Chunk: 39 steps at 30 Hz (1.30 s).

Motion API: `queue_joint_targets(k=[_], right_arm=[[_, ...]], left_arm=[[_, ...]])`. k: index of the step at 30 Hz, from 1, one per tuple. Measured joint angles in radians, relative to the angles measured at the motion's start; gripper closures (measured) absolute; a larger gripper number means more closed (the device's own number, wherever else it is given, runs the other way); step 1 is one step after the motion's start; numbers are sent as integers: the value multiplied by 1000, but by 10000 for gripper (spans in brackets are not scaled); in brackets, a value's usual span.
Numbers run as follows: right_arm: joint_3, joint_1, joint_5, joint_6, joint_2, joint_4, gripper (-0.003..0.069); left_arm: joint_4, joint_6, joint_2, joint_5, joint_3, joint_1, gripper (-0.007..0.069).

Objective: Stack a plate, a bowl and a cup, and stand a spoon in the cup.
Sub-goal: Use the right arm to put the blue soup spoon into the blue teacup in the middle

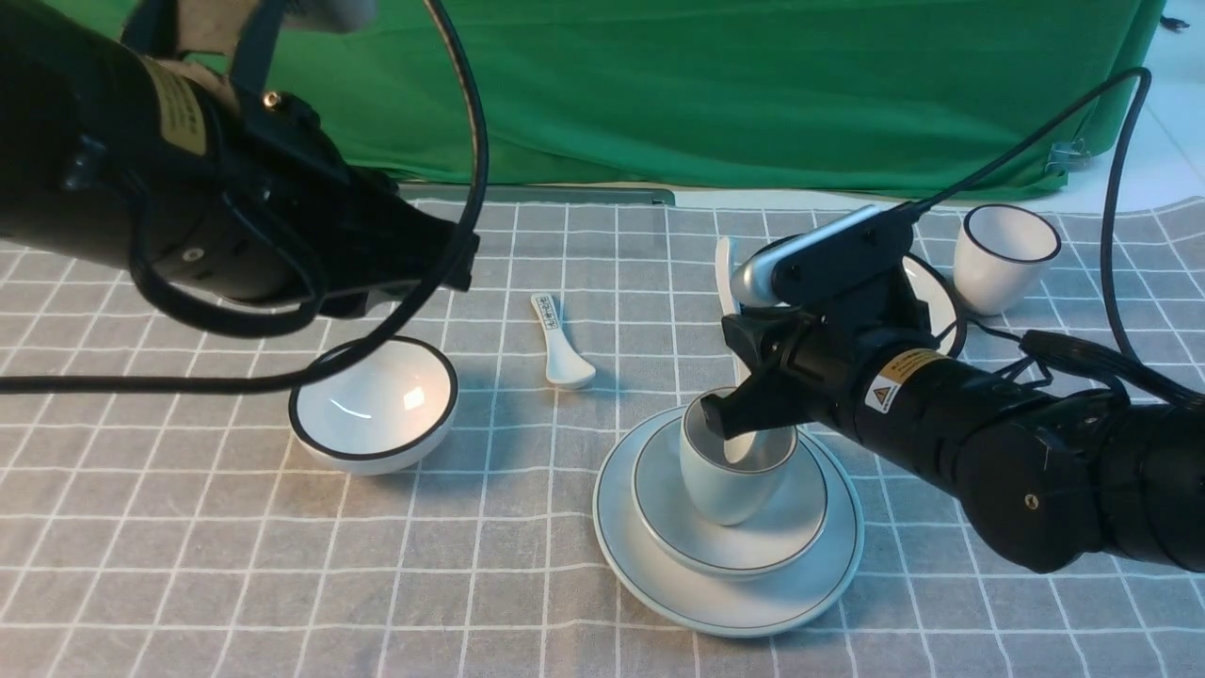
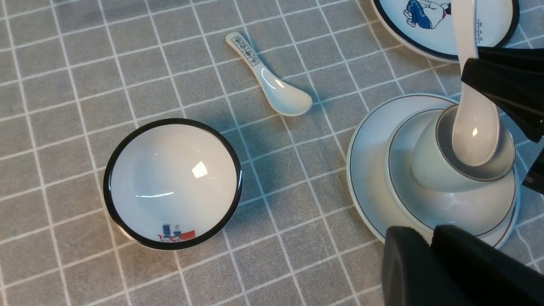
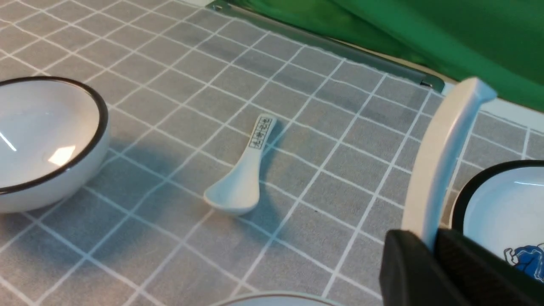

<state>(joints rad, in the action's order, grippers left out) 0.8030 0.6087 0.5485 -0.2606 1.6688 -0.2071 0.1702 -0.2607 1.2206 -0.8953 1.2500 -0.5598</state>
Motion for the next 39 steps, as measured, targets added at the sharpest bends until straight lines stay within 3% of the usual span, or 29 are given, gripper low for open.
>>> queue_joint_targets(k=[19, 24, 30, 35, 39], right_arm=[[0, 60, -75, -47, -1, 1, 568], [0, 62, -90, -49, -1, 1, 530], [0, 63, -95, -49, -1, 1, 428], [0, 63, -109, -51, -4, 1, 417], [0, 50, -239, -58, -43, 1, 417]], left_arm=[[10, 0, 0, 0, 0, 0, 565], [11, 0, 0, 0, 0, 0, 565], [11, 0, 0, 0, 0, 0, 565], [11, 0, 0, -6, 0, 0, 565], [12, 0, 0, -26, 0, 0, 565]])
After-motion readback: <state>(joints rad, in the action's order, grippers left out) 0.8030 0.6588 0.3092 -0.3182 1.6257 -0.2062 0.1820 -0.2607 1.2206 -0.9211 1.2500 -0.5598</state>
